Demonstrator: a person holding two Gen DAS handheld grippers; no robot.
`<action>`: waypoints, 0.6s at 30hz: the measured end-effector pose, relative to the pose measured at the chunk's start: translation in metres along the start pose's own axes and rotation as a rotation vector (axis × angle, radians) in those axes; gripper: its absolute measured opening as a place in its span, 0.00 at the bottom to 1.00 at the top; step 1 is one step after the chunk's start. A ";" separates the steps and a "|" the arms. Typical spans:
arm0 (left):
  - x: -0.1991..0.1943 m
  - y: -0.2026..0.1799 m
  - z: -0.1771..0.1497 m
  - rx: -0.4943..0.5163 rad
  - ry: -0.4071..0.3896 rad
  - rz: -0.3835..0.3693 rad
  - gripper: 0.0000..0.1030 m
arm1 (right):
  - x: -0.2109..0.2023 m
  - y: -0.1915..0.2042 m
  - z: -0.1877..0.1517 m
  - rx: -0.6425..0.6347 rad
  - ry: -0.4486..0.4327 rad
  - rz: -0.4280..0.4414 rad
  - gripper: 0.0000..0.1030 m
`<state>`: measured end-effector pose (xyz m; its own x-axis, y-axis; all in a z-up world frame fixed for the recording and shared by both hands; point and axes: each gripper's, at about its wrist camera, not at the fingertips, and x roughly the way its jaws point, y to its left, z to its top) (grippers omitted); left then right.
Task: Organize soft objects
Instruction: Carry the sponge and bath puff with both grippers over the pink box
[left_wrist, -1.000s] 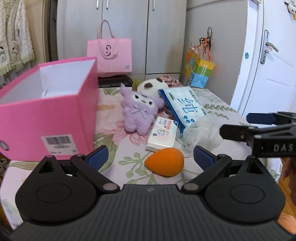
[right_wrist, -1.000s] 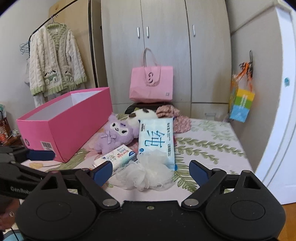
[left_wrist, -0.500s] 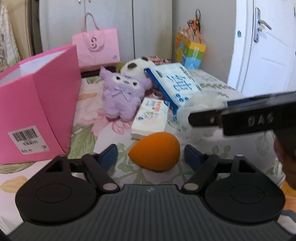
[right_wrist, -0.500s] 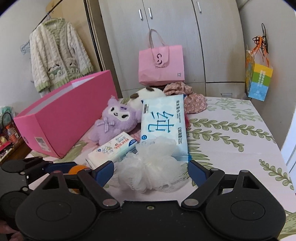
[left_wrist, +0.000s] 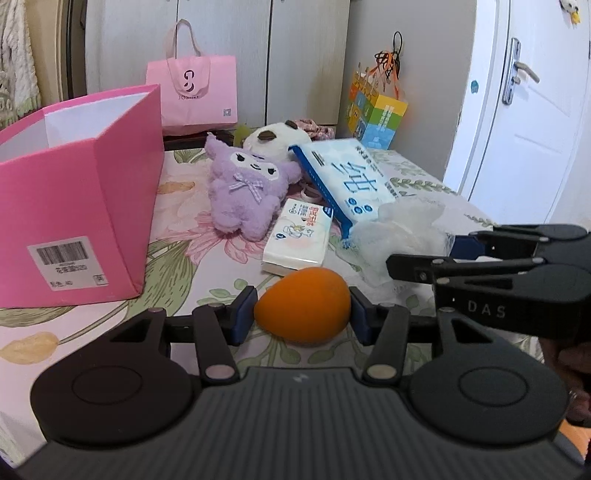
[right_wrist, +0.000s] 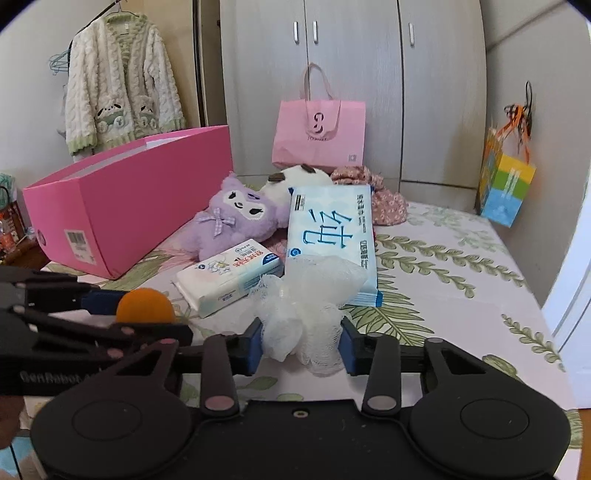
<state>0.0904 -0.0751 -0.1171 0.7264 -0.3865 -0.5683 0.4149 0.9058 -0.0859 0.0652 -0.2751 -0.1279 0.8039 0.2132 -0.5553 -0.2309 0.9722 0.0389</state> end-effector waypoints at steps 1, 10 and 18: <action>-0.003 0.001 0.000 0.000 0.000 0.000 0.50 | -0.003 0.001 0.000 0.004 -0.004 -0.004 0.42; -0.022 0.017 0.000 -0.052 0.030 -0.006 0.50 | -0.025 0.010 0.006 0.017 -0.011 0.019 0.41; -0.033 0.028 -0.004 -0.065 0.068 0.015 0.50 | -0.036 0.023 0.004 0.015 0.030 0.032 0.41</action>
<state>0.0762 -0.0360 -0.1037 0.6922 -0.3621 -0.6243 0.3662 0.9216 -0.1285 0.0326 -0.2600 -0.1038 0.7794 0.2413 -0.5781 -0.2480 0.9663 0.0690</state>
